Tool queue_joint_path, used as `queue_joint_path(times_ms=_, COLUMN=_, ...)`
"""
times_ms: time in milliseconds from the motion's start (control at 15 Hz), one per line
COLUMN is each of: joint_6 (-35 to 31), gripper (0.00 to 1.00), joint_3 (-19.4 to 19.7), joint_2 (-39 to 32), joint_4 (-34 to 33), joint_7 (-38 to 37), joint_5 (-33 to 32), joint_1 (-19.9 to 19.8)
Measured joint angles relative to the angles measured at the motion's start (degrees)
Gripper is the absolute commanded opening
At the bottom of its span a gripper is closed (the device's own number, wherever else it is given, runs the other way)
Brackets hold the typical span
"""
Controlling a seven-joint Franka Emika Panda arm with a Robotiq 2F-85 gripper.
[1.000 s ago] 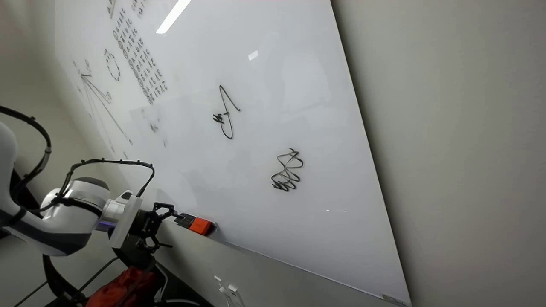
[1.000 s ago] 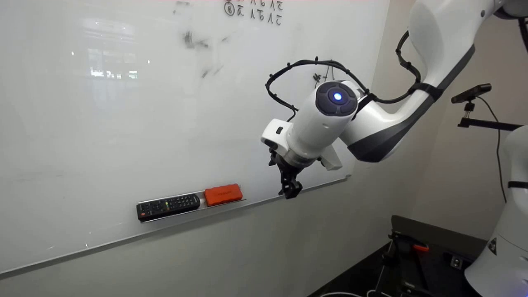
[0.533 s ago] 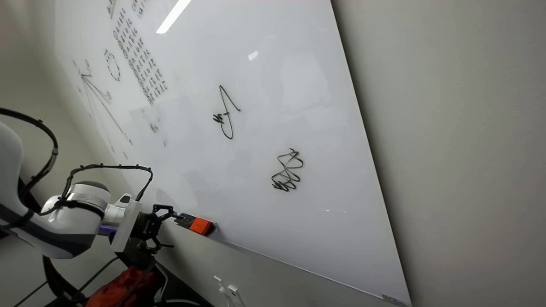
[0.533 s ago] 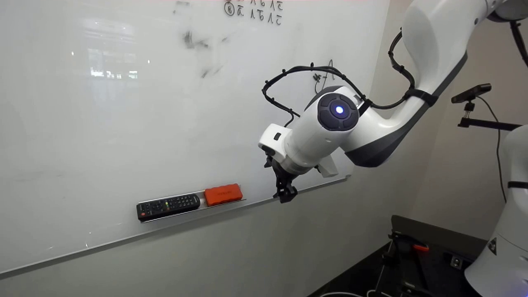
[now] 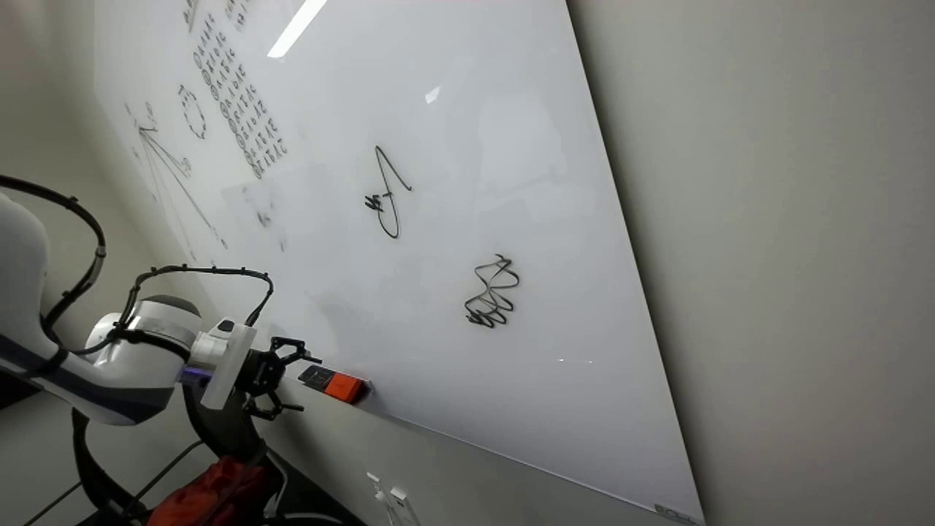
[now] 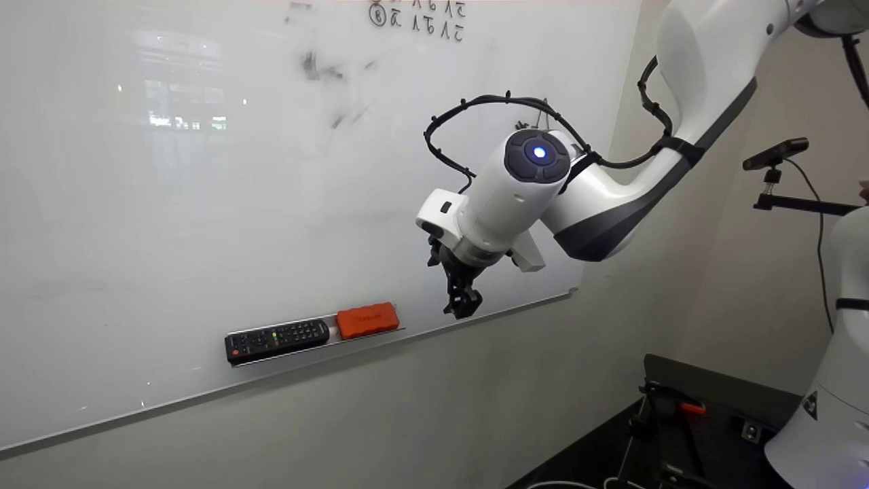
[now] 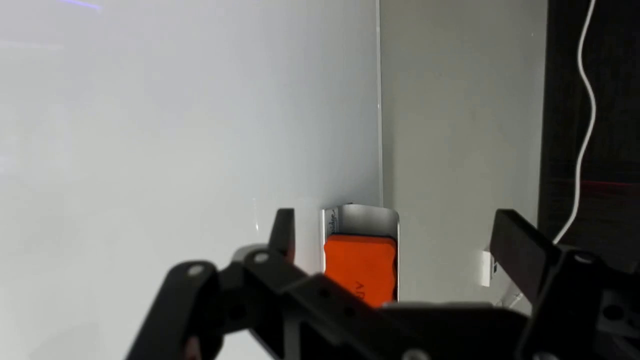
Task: Pick up the duster and erase the board
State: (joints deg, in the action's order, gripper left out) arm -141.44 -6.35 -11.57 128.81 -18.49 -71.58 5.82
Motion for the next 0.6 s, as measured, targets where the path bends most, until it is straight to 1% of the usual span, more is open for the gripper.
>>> queue_joint_path(times_ms=200, joint_6=-5.1, gripper=1.00, joint_3=0.3, joint_2=-0.1, joint_4=-0.9, joint_7=7.1, joint_5=4.0, joint_1=-1.4)
queue_joint_path(times_ms=333, joint_6=-7.6, gripper=1.00, joint_3=0.5, joint_2=-0.5, joint_4=-1.5, joint_7=10.4, joint_5=6.8, joint_1=-2.0)
queue_joint_path(times_ms=600, joint_6=-8.3, gripper=1.00, joint_3=0.7, joint_2=-3.0, joint_4=-3.5, joint_7=12.6, joint_5=11.8, joint_1=-2.1)
